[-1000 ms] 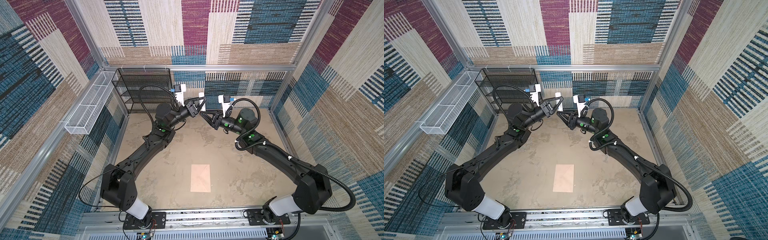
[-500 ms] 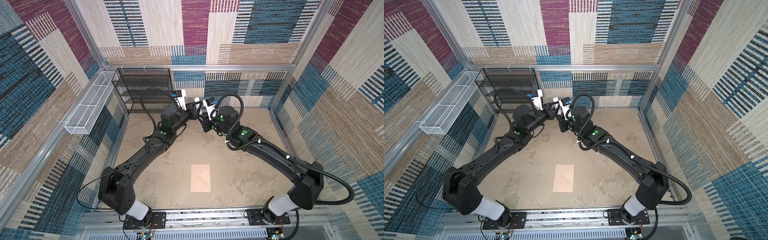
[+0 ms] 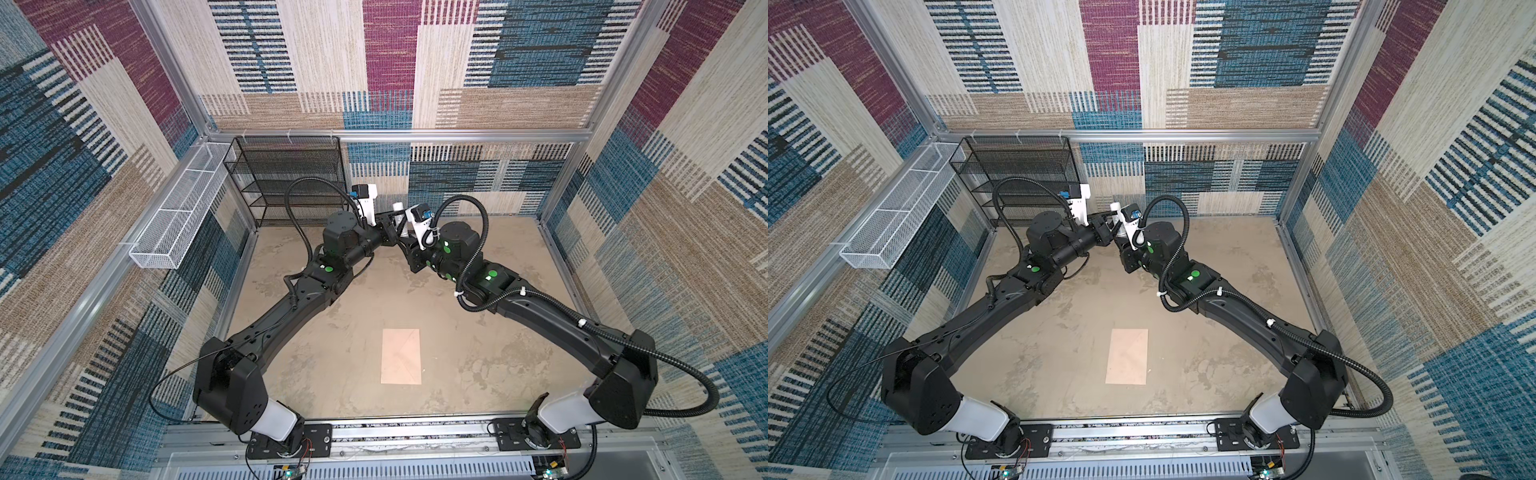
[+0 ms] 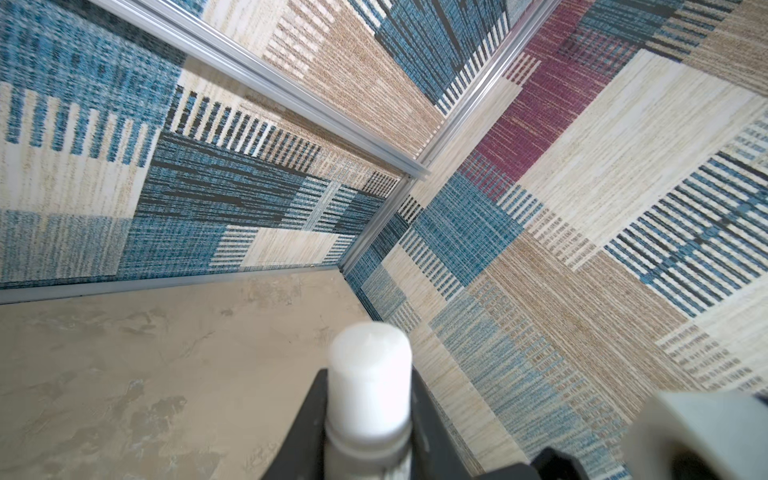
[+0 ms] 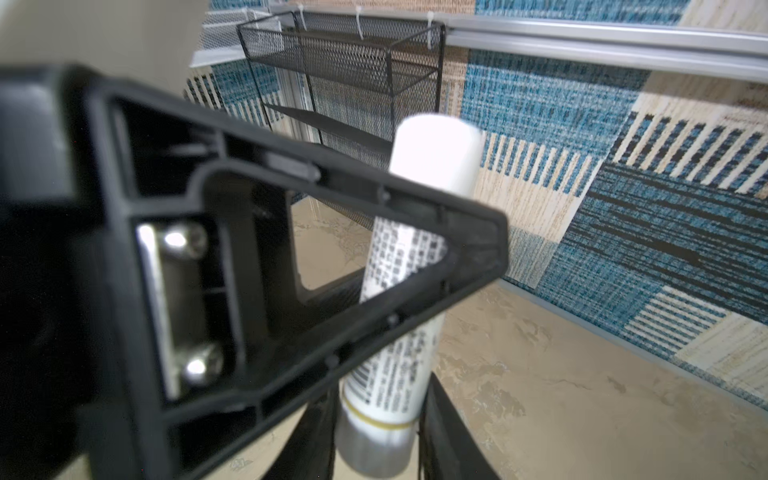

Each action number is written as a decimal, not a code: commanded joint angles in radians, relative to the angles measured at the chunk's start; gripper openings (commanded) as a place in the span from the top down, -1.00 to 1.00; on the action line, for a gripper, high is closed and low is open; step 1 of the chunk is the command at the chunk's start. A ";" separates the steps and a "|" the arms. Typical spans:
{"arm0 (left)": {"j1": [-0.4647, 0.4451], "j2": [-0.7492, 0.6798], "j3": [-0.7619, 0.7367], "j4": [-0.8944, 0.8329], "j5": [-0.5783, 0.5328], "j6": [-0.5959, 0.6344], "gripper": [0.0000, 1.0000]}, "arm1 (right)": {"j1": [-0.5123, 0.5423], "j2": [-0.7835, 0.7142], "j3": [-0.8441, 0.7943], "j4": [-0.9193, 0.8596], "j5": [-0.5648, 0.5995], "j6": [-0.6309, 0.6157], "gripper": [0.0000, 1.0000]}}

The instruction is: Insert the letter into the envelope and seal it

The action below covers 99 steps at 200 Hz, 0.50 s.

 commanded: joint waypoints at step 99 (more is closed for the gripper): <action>0.180 0.073 -0.070 0.624 0.377 -0.444 1.00 | -0.244 -0.208 -0.411 0.639 -0.652 0.511 -0.07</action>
